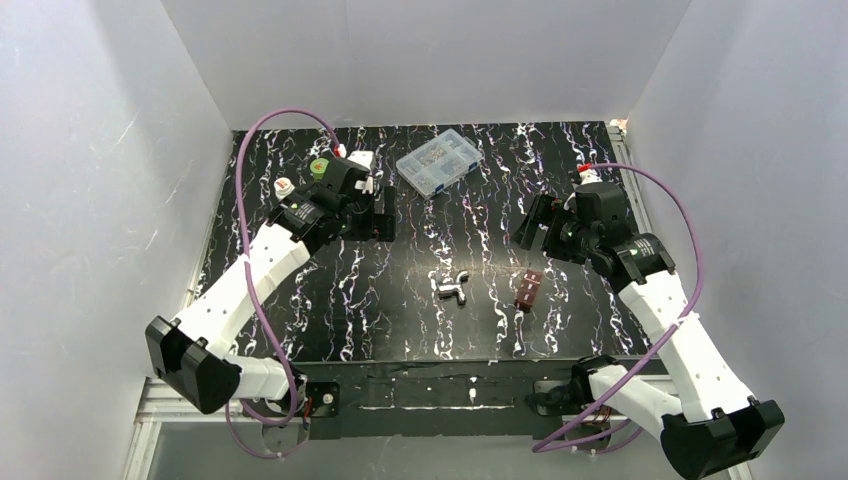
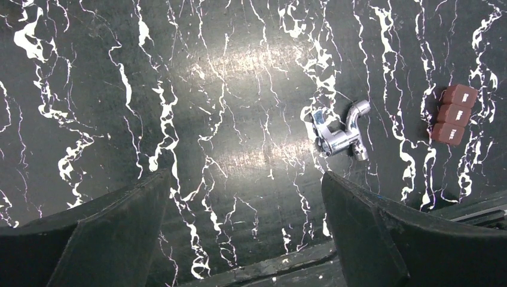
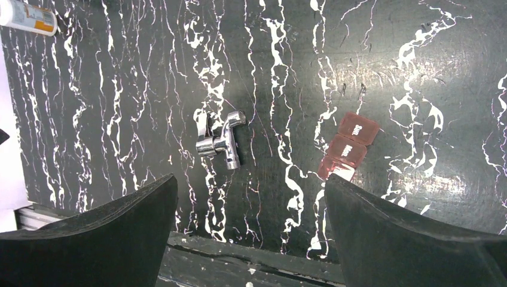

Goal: Sort the pills into containers

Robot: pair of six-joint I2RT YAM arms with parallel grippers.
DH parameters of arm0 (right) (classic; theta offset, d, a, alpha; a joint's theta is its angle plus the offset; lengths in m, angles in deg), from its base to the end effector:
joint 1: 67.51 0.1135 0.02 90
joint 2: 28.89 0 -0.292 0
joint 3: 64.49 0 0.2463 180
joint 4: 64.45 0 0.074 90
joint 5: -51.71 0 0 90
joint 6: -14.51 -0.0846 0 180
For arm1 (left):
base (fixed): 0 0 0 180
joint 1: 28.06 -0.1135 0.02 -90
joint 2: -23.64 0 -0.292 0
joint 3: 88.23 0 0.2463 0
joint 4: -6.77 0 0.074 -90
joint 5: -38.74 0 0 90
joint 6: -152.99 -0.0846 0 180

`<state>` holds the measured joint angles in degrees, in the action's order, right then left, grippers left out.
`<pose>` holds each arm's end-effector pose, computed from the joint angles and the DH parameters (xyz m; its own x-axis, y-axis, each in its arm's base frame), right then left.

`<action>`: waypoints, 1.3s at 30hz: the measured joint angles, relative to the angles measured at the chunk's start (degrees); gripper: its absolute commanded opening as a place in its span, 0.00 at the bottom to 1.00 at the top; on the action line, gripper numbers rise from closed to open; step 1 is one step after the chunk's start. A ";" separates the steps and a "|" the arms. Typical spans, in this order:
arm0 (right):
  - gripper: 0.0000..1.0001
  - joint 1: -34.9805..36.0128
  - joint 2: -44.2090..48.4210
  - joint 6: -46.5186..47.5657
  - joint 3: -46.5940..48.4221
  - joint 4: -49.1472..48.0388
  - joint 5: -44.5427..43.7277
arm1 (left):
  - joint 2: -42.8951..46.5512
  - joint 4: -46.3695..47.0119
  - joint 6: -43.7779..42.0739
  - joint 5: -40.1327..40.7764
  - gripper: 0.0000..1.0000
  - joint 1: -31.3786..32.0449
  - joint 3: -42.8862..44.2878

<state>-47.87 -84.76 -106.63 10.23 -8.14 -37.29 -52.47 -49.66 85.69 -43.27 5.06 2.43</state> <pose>0.2021 0.0737 0.3383 -0.6708 0.3096 -0.6739 -0.0026 0.9077 0.4196 0.2625 -0.1572 0.3535 -0.6912 -0.0054 -0.7227 0.2034 0.9581 -0.2017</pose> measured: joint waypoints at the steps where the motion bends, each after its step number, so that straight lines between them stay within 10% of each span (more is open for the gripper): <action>1: 0.98 -0.02 0.02 0.00 0.00 0.00 0.00 | 0.11 0.11 0.02 0.00 0.98 0.00 0.00; 23: 0.98 -0.02 -7.37 -1.77 -9.75 0.20 -4.28 | 6.47 1.68 0.46 -1.25 0.98 0.00 -6.45; 39: 0.81 -4.20 -23.21 -3.08 -13.05 -6.82 -4.26 | 8.85 1.84 0.50 -1.86 0.98 0.00 -8.70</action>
<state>-52.06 -107.98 -109.71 -2.82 -14.96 -41.55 -43.62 -47.82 86.19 -45.13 5.06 -6.27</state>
